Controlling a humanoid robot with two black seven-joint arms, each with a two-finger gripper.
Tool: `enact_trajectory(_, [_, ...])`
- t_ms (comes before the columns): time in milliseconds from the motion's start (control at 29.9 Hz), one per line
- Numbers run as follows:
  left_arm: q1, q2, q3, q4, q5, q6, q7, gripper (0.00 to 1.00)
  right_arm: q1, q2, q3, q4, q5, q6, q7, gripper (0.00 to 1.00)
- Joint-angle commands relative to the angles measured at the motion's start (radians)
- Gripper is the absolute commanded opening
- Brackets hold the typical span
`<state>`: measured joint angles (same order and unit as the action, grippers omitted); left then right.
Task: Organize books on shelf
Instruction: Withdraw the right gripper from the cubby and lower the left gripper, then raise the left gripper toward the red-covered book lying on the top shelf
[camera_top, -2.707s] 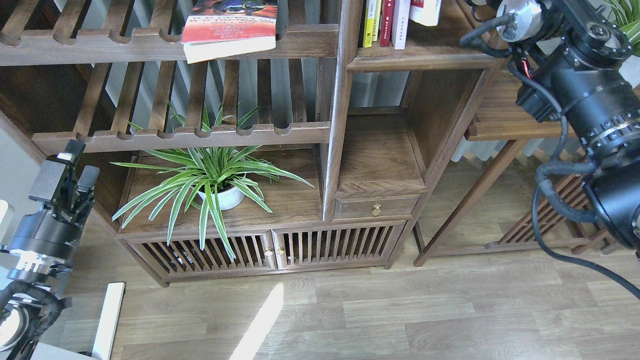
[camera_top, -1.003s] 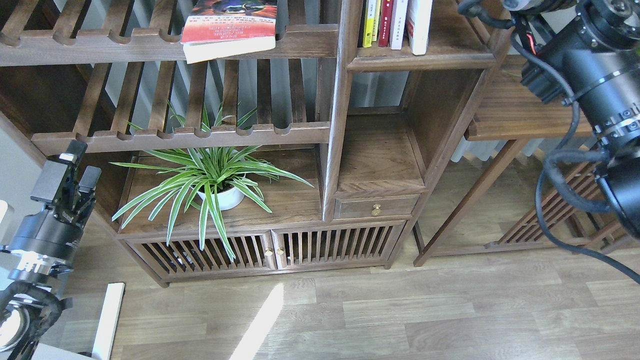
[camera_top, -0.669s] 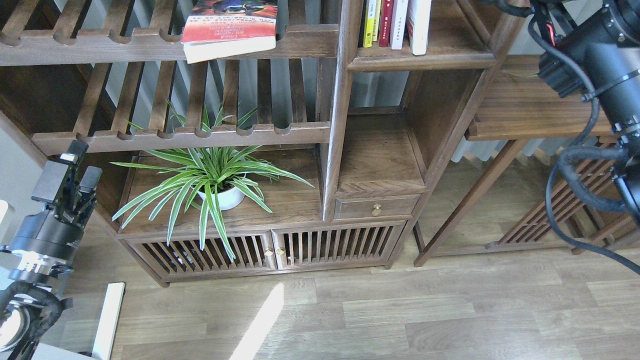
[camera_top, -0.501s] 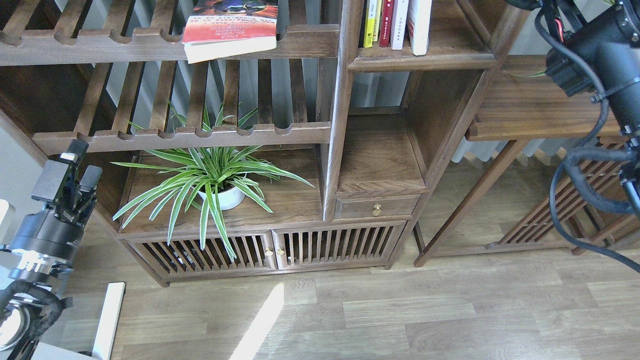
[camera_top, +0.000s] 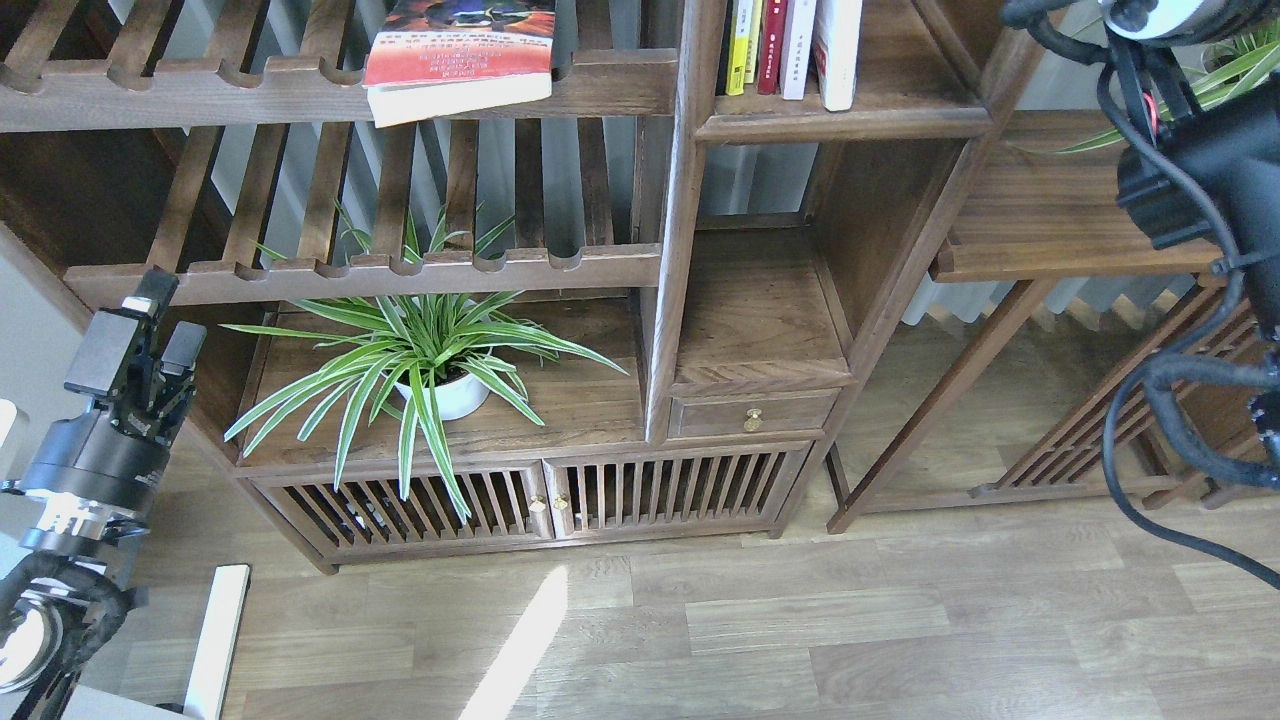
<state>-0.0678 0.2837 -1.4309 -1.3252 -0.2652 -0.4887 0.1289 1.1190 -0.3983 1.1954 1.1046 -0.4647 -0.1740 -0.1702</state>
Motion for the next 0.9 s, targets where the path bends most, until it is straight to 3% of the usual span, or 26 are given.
enact_trajectory(0, [0.0, 0.0, 0.004, -0.017, 0.007, 0.0, 0.001, 0.98, -0.054, -0.001, 0.07, 0.061, 0.0, 0.007, 0.001, 0.87])
enact_trajectory(134, [-0.009, 0.002, 0.017, -0.019, 0.009, 0.0, 0.002, 0.98, -0.108, 0.006, 0.127, 0.126, 0.001, 0.028, 0.009, 0.93])
enact_trajectory(234, [-0.023, 0.003, 0.017, -0.019, 0.009, 0.0, 0.002, 0.97, -0.171, 0.007, 0.19, 0.15, 0.001, 0.108, 0.017, 0.95])
enact_trajectory(401, [-0.079, 0.008, 0.017, -0.02, 0.008, 0.0, 0.0, 0.97, -0.341, 0.016, 0.301, 0.153, 0.001, 0.419, 0.041, 0.98])
enact_trajectory(535, [-0.131, 0.006, 0.017, -0.02, 0.007, 0.0, -0.005, 0.97, -0.458, 0.032, 0.386, 0.153, 0.001, 0.655, 0.035, 0.98])
enact_trajectory(869, [-0.291, -0.017, 0.092, -0.025, 0.006, 0.0, -0.005, 0.97, -0.637, 0.032, 0.474, 0.153, 0.086, 0.663, 0.028, 0.98])
